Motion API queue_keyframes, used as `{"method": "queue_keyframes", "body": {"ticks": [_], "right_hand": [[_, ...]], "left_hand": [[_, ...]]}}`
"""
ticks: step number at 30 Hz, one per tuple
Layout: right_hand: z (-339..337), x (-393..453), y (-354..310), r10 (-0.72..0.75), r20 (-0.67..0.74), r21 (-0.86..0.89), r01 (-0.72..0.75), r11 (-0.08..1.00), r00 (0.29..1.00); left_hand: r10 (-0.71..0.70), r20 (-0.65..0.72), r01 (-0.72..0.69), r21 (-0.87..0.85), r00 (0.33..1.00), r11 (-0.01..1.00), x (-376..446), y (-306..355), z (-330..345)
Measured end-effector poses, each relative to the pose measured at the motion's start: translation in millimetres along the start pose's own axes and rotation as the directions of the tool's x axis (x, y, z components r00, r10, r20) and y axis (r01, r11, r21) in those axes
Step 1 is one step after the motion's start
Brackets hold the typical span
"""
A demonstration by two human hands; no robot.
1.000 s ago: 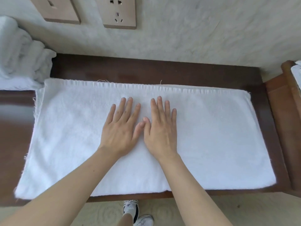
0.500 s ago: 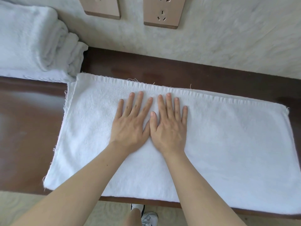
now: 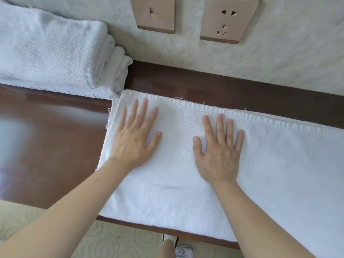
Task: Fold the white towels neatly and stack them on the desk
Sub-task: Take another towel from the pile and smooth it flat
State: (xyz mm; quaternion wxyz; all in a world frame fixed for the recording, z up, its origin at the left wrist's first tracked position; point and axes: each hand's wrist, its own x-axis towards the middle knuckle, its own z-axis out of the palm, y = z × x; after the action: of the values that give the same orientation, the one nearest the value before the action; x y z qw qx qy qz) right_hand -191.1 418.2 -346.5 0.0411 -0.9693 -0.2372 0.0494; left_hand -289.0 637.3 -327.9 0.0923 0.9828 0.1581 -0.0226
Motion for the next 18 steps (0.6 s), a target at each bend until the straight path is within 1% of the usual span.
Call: {"method": "queue_keyframes", "body": {"ticks": [2, 3, 5, 7, 10, 13, 15, 17, 18], "right_hand": [[0.7, -0.1, -0.3, 0.006, -0.002, 0.008, -0.006, 1.0, 1.0], [0.8, -0.4, -0.3, 0.009, -0.004, 0.011, -0.008, 1.0, 1.0], [1.0, 0.3, -0.5, 0.012, -0.004, 0.002, -0.012, 1.0, 1.0], [1.2, 0.7, -0.5, 0.007, 0.006, -0.009, -0.007, 1.0, 1.0], [0.8, 0.7, 0.2, 0.012, 0.011, -0.005, -0.012, 1.0, 1.0], [-0.7, -0.3, -0.9, 0.013, 0.017, 0.018, -0.014, 1.0, 1.0], [-1.8, -0.7, -1.3, 0.021, 0.015, 0.015, -0.021, 1.0, 1.0], [-1.3, -1.0, -2.2, 0.019, 0.011, 0.013, -0.02, 1.0, 1.0], [-1.4, -1.2, -2.4, 0.019, 0.008, 0.018, -0.019, 1.0, 1.0]], "left_hand": [[0.125, 0.024, -0.122, -0.093, 0.992, 0.988, -9.1, 37.5, 8.0], [0.169, 0.056, -0.163, -0.099, 0.984, 0.982, -15.7, 52.3, 14.0], [0.19, 0.107, -0.188, -0.036, 0.976, 0.982, -28.1, 63.3, 24.9], [0.143, 0.11, -0.144, 0.006, 0.984, 0.989, -37.8, 50.8, 28.0], [0.026, 0.096, -0.028, 0.018, 0.995, 0.999, -56.0, 14.9, 21.6], [-0.075, 0.084, 0.071, 0.045, 0.994, 0.996, -89.5, -21.3, 15.9], [-0.131, 0.082, 0.128, 0.039, 0.988, 0.991, -104.5, -33.9, 12.7], [-0.137, 0.034, 0.136, 0.025, 0.99, 0.99, -109.5, -25.5, 11.0], [-0.102, 0.009, 0.102, -0.008, 0.995, 0.995, -109.1, -11.3, 10.6]]}}
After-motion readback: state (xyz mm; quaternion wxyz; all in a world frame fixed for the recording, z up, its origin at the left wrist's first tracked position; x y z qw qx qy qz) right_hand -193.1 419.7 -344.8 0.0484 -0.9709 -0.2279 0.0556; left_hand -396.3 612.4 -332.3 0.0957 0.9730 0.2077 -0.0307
